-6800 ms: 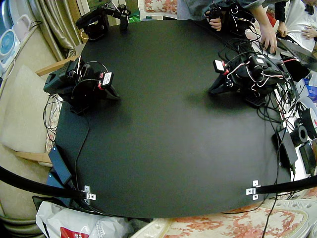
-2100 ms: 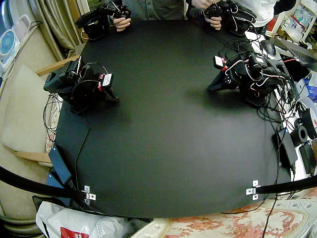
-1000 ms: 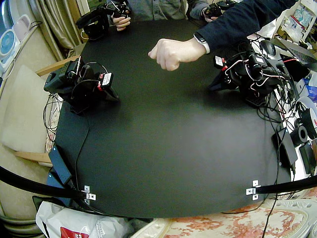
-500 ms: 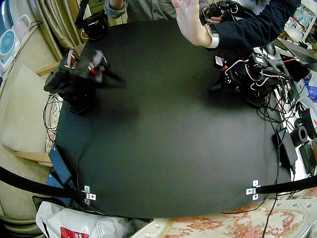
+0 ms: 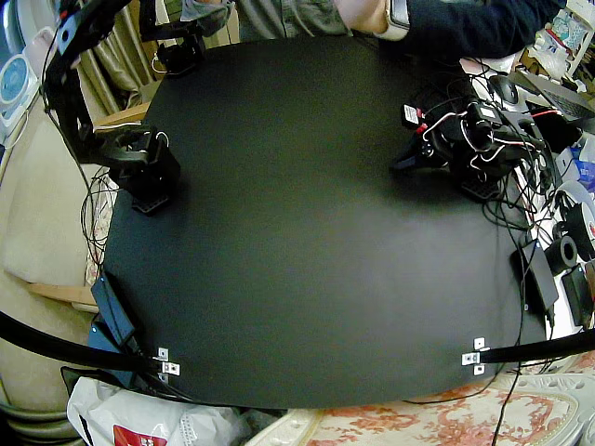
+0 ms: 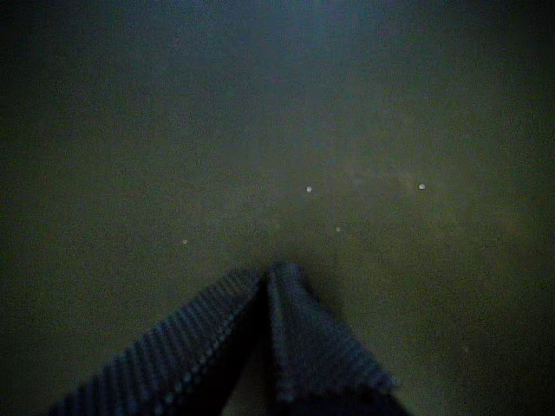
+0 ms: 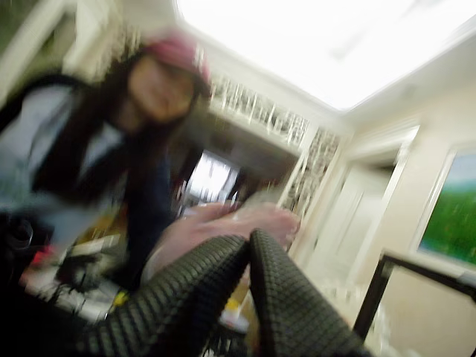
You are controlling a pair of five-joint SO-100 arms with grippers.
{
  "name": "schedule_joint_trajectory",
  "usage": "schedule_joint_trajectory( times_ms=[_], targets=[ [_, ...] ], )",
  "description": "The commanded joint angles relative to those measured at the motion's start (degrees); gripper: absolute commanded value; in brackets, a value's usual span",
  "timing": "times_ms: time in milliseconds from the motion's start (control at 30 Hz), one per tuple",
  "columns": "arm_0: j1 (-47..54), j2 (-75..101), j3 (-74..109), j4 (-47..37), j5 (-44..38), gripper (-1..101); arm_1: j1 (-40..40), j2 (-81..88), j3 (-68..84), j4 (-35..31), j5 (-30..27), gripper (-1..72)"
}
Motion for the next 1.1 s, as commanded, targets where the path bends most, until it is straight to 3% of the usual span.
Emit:
schedule_joint_trajectory(
  times_ms=[0,33,67,133,167,233,267,300,367,433,467,633,933,1067],
  targets=[
    [-0.18,1.32,-0.79,-0.18,-0.62,0,1.14,2.37,-2.55,1.41,0.97,-0.5],
    [-0.26,1.32,-0.79,-0.18,-0.79,0,12.74,15.21,19.16,-7.21,12.04,-0.5],
    [-0.35,1.32,-0.79,-0.18,-0.88,0,14.5,15.21,16.88,-6.59,11.87,-0.5],
    [-0.44,1.32,-0.79,-0.18,-0.97,0,7.03,2.72,-7.03,2.46,2.9,-0.5],
    [-0.62,1.32,-0.79,-0.18,-1.05,0,5.36,-1.67,-14.68,6.5,1.05,-0.5],
    [-0.62,1.32,-0.79,-0.18,-1.14,0,6.77,-4.48,-15.12,15.29,0.88,-0.5],
    [-0.7,1.32,-0.79,-0.18,-1.23,0,13.36,-4.66,-10.99,16.0,2.2,-0.5],
    [-0.7,1.32,-0.79,-0.18,-1.23,0,26.02,-3.43,-3.87,14.68,2.81,-0.5],
    [-0.7,1.32,-0.79,-0.18,-1.23,0,42.89,-0.62,7.29,7.65,3.6,-0.5],
    [-0.7,1.32,-0.79,-0.18,-1.23,0,59.85,-0.97,10.9,2.81,8.0,-0.5],
    [-0.7,1.32,-0.79,-0.18,-1.23,0,64.69,-2.11,11.07,1.67,9.84,-0.5],
    [-0.7,1.32,-0.79,-0.18,-1.23,0,70.22,-0.88,18.9,-1.76,10.28,-0.5],
    [-0.7,1.32,-0.79,-0.18,-1.23,0,68.64,-1.41,22.76,-5.8,10.99,-0.5],
    [-0.7,1.32,-0.79,-0.18,-1.23,0,62.84,-1.58,23.64,-5.63,9.67,-0.5]
  ],
)
